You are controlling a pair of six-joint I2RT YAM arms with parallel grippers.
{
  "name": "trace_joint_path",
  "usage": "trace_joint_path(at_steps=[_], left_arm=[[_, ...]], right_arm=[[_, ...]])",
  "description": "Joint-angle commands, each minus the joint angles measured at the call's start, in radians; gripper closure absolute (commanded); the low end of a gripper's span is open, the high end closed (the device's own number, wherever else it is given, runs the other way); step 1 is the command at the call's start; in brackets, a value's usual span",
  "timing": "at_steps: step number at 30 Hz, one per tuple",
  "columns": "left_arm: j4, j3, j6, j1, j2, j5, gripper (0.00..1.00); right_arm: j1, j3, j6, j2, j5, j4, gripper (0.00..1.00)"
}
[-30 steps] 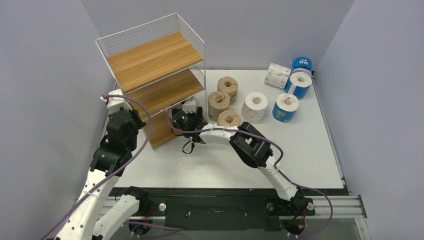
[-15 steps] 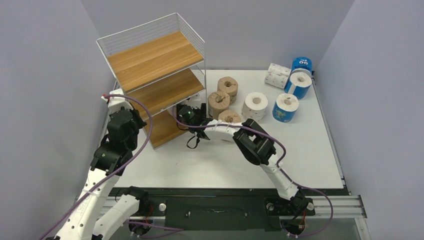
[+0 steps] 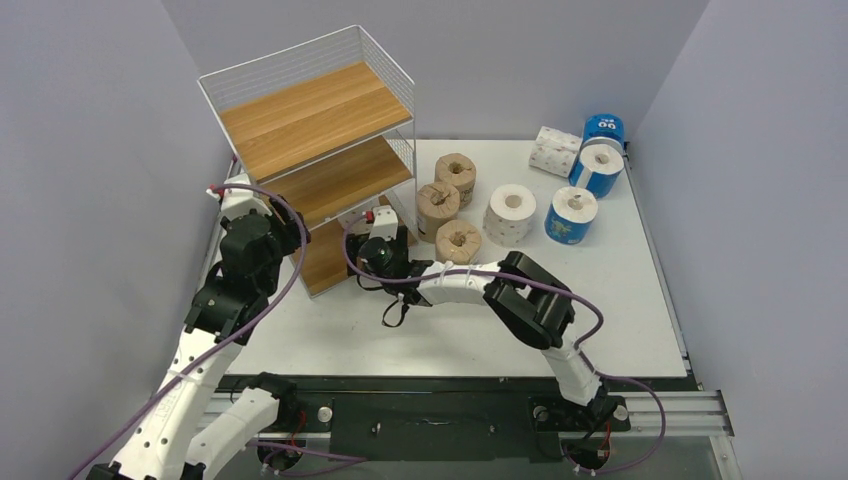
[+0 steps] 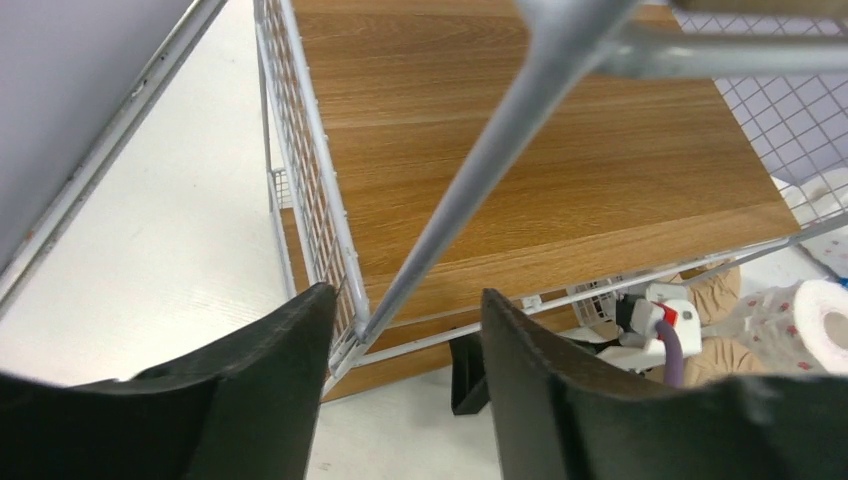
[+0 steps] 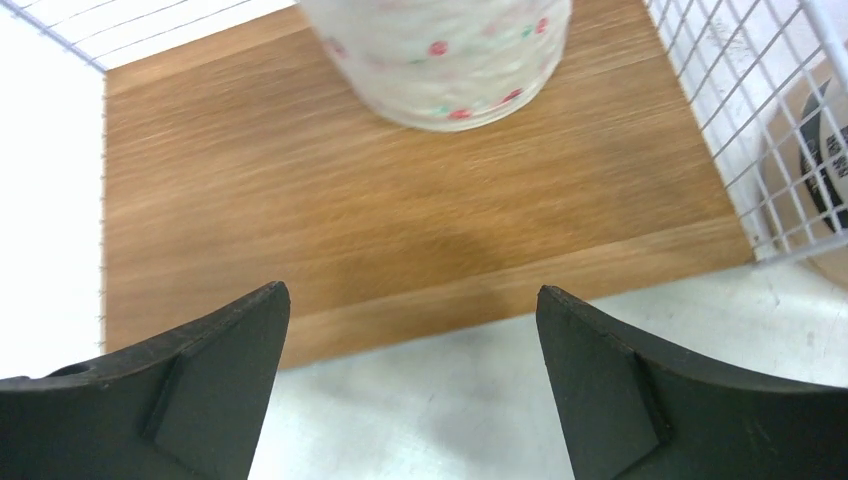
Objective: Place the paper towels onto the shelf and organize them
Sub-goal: Adjust the paper towel on the shelf.
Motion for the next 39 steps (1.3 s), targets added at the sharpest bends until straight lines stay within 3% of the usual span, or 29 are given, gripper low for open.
trace_joint_path(at_steps=[1,8,15,20,30,39], left_arm=[[0.031,0.043,-0.021,-0.014,-0.003,0.074,0.37],[-0.027,0.074,0.007,-0.014,-0.052,0.063,0.01],[-0.156,0.125,0.01,-0.014,-0.148,-0.006,0.04],[-0.36,0.2,-0.029,-0.014,-0.201,-0.095,0.04],[-0.571,0.267,-0.08,-0.013,-0.208,0.184,0.04],[-0.547,0.211,-0.07,-0.026,-0.261,0.184,0.04]], right_arm=[[0.035,-0.054,-0.008,-0.128,0.0,0.051,0.11],[0.062,-0.154,-0.01,-0.239,-0.019,0.008,0.11],[0.097,-0.26,-0.055,-0.38,-0.06,-0.062,0.11],[0.099,-0.324,-0.087,-0.499,-0.119,-0.164,0.11],[0.082,-0.371,-0.18,-0.895,-0.207,-0.568,0.14],[0.059,-0.317,-0.234,-1.216,-0.138,-0.88,0.12]])
